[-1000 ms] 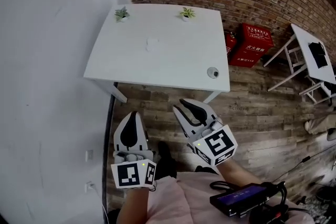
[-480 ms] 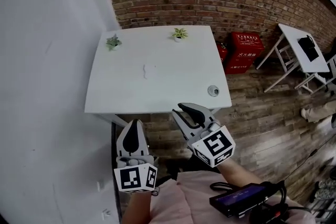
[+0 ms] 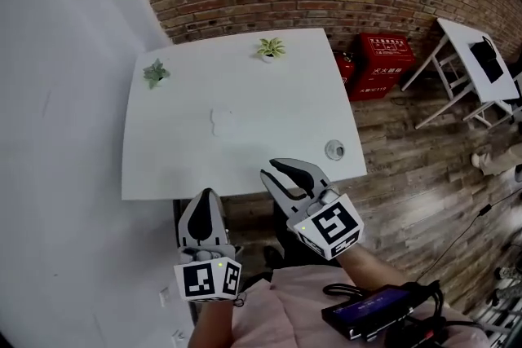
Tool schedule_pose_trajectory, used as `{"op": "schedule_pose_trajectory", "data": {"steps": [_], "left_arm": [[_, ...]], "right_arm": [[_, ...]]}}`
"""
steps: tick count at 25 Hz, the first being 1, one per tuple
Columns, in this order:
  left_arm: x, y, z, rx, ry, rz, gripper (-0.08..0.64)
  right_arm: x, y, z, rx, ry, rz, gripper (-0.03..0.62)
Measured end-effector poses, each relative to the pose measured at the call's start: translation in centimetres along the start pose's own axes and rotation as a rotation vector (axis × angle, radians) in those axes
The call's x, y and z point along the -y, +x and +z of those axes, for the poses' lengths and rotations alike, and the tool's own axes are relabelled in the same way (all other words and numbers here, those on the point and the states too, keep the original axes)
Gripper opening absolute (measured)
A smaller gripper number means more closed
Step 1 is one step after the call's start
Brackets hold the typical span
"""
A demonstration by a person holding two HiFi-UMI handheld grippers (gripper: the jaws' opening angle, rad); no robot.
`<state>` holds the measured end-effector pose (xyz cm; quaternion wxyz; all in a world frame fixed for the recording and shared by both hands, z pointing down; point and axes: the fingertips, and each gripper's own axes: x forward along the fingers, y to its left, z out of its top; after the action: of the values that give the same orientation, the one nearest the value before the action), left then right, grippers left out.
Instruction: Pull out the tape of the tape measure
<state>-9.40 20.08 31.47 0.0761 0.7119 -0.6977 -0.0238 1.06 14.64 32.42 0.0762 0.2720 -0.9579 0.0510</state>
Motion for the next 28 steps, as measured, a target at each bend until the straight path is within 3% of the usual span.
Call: {"op": "schedule_pose_trajectory", "data": {"steps": [7,13,20,28], "left_arm": [[-2.4,8.7,-2.1,-0.078,-0.018,0.039,0.006],[-4.5,13.7,-1.0,-0.091,0.000,0.108,0.006],[-5.8,16.2,1.9,-0.075,0.049,0.142,0.005],[-9.4,18.2,0.0,-0.115,-0.008,0.142,0.006]], "right_arm": [[6.1,6.9,-1.7,-0.047,0.076,0.053,0.094],[9.2,11.4,-0.2,-0.040,0.031,0.127,0.104],[9.5,14.9,1.7,-0.025,-0.012,0.261,0.169],[8.6,18.5,-0.2,-0.096,-0.048,0.334,0.199]]}}
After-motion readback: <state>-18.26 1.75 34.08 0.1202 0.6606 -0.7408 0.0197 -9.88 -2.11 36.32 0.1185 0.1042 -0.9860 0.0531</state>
